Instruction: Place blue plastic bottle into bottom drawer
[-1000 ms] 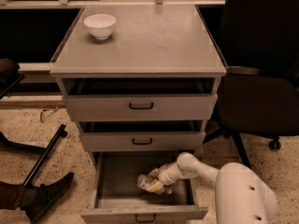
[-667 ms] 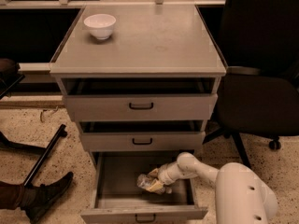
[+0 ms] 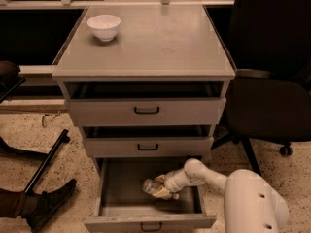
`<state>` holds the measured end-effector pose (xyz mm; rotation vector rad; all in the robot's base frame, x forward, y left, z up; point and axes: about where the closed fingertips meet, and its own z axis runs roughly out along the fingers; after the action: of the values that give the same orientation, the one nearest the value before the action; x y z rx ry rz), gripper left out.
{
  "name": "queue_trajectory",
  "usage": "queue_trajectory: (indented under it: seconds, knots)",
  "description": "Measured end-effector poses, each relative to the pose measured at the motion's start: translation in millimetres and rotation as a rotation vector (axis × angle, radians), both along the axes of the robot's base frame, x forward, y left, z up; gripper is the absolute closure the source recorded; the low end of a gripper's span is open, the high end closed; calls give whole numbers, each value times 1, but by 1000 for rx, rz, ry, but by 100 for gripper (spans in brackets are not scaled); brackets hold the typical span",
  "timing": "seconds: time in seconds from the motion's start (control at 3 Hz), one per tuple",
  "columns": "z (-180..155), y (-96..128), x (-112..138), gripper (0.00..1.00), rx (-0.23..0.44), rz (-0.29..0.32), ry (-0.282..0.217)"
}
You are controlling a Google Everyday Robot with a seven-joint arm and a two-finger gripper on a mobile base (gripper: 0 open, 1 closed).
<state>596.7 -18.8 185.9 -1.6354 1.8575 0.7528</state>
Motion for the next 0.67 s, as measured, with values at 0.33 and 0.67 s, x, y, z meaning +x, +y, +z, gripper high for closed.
queue_trajectory:
  seconds: [0.33, 0.67]
  knots:
    - [0, 0, 0, 12, 0, 0, 0]
    - [0, 0, 0, 0, 0, 0, 0]
